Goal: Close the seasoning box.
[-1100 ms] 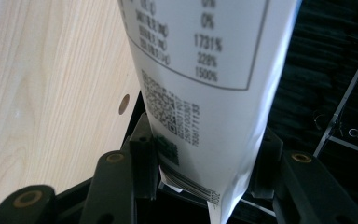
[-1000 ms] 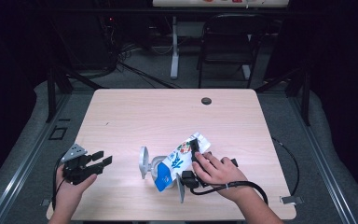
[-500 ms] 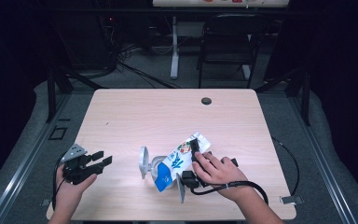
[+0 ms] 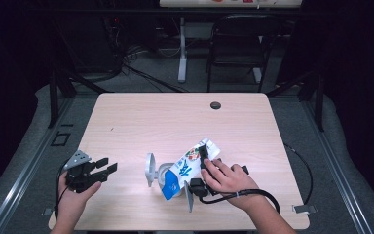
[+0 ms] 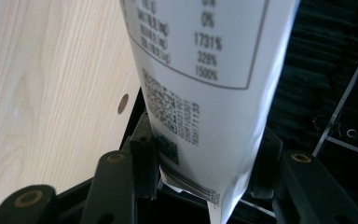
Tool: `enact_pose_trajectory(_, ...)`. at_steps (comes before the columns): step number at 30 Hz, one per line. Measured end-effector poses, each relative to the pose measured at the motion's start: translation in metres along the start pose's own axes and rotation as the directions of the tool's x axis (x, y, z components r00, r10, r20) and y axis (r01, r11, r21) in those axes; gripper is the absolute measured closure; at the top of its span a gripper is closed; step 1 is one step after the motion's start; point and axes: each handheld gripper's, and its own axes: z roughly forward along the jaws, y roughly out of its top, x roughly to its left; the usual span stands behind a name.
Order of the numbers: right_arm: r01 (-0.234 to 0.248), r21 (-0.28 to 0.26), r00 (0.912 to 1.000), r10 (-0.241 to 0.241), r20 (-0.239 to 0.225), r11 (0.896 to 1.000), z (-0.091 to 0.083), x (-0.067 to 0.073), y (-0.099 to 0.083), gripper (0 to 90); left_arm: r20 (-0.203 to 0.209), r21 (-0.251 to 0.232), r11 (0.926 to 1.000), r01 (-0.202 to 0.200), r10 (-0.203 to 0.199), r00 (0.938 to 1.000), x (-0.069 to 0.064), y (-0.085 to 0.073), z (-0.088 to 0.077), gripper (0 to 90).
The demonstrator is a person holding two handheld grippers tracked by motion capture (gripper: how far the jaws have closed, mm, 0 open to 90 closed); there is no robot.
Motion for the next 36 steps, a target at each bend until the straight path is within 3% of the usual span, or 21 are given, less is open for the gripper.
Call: enact_pose_trajectory(36, 0.013, -0.005, 0.9999, -0.013, 0.006, 1.000, -0.0001, -0.0006, -0.0009, 56.7, 0.000, -0.003, 1.0000, 0.000, 0.000, 1.0000, 0.0001, 0.0002, -0.0001, 52.9)
